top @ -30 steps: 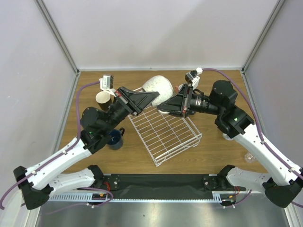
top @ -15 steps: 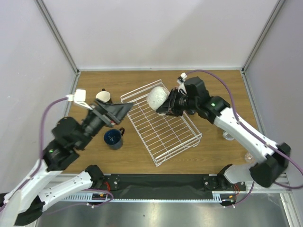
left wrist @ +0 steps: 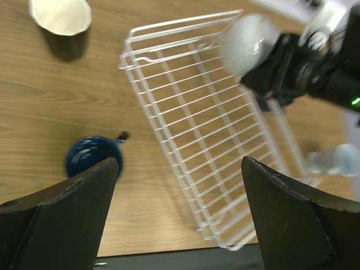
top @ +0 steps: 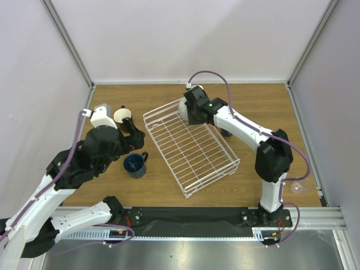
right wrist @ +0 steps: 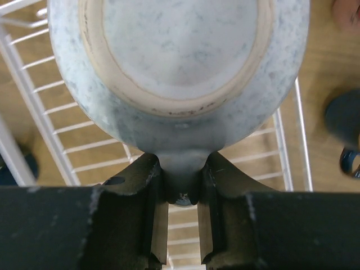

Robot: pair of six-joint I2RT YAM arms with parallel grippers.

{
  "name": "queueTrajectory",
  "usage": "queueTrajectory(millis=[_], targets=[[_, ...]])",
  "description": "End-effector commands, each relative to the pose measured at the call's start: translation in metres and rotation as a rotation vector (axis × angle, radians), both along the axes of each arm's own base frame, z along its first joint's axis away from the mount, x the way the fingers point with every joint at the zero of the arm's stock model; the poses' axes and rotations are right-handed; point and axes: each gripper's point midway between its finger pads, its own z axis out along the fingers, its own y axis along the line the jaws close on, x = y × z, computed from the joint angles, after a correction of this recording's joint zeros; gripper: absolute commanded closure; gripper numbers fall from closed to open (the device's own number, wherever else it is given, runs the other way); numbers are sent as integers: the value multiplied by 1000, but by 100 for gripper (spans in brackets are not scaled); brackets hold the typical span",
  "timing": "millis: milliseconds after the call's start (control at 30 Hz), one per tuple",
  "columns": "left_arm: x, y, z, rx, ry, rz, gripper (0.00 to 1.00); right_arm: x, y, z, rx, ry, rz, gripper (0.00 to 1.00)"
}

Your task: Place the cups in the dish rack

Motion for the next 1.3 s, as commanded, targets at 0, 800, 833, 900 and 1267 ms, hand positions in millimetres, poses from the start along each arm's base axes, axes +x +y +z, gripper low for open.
queueTrajectory(millis=[0,800,833,900,1267], targets=[[4,20,10,141,-34,16,4,43,12,50,3,-219,-4,100],[12,17,-4,238,-1,-96,4,76,26,-24,-17,-207,-37,100],[12,17,-2,240,-3,-96,4,75,24,-29,-21,-204,-38,100],[12,17,-2,241,-5,-100,4,76,22,-34,-34,-205,-39,100],[7,6,-44,293,202,-136,5,64,15,-34,-54,-144,-42,33]])
